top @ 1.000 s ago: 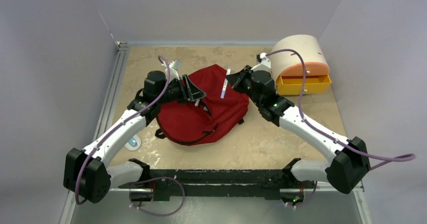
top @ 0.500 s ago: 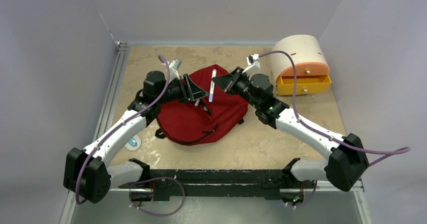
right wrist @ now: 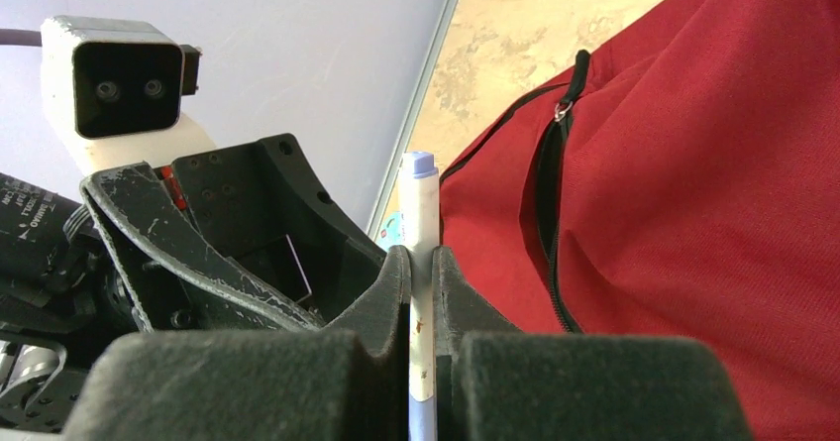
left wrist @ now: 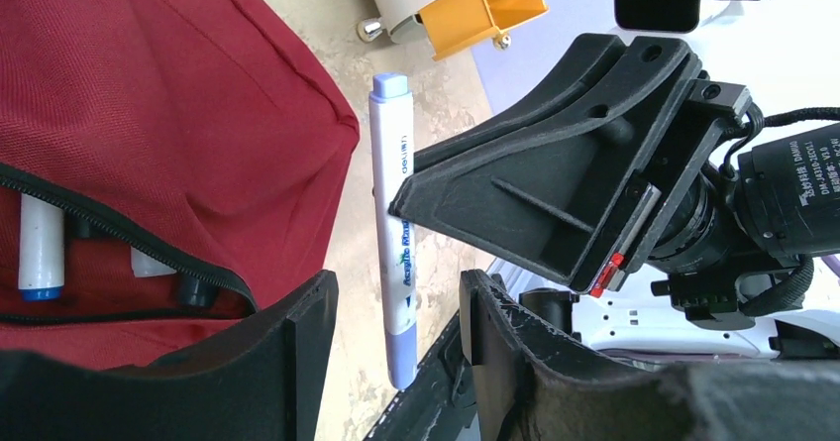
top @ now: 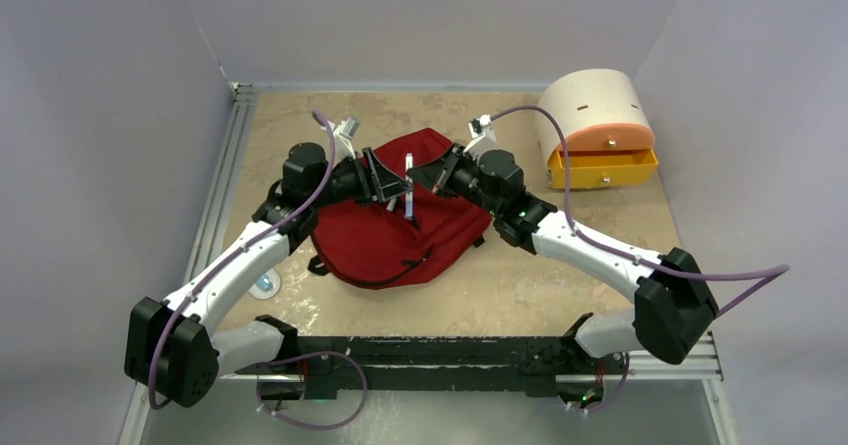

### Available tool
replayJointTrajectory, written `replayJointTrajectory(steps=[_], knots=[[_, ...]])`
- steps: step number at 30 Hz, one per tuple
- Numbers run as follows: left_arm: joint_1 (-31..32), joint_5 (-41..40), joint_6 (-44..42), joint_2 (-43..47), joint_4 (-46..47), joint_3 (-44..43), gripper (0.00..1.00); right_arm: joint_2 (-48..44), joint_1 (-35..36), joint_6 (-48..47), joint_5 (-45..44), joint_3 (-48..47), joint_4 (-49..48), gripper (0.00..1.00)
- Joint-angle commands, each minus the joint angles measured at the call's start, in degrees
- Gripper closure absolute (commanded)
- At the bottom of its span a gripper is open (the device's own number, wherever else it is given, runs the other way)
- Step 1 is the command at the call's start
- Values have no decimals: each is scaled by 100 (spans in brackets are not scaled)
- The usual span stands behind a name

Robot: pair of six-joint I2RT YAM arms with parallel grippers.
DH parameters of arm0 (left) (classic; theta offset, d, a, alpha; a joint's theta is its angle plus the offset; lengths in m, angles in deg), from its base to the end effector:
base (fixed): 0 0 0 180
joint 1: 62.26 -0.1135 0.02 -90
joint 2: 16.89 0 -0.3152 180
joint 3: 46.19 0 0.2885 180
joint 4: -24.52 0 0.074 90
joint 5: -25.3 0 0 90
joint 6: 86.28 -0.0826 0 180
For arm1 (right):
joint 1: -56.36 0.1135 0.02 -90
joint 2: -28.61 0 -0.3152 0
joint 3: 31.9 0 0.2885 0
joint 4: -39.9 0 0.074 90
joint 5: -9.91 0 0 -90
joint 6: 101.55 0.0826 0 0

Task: Pack the student bag
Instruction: Pick up the stationery from the center of the board.

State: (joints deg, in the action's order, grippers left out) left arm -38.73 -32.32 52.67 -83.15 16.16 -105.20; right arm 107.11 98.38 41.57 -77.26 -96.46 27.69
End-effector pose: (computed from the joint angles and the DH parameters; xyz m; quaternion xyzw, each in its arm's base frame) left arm 0.2737 -0.1674 0.3269 -0.0039 0.7833 -0.5223 0.3369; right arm 0.2897 0.2665 0.3481 0.0523 0.7158 0.5258 0.4566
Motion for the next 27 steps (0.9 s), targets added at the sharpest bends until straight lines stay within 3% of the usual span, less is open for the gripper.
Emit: replayJointTrajectory(steps=[1, 15, 20, 23, 27], knots=[[-27, 20, 14, 186, 274, 3, 52, -63, 34, 90, 179, -168, -315, 100], [-24, 23, 78, 175, 396, 157, 73, 32, 42, 451, 774, -152, -641, 100], [-24, 23, 89, 183, 430, 178, 91, 18, 40, 416, 672, -107, -590, 100], [-24, 1, 97, 208, 423, 206, 100, -16, 42, 283, 543, -112, -491, 89], [-29, -200, 136, 260, 258, 250, 100, -78, 51, 19, 303, -173, -270, 76]])
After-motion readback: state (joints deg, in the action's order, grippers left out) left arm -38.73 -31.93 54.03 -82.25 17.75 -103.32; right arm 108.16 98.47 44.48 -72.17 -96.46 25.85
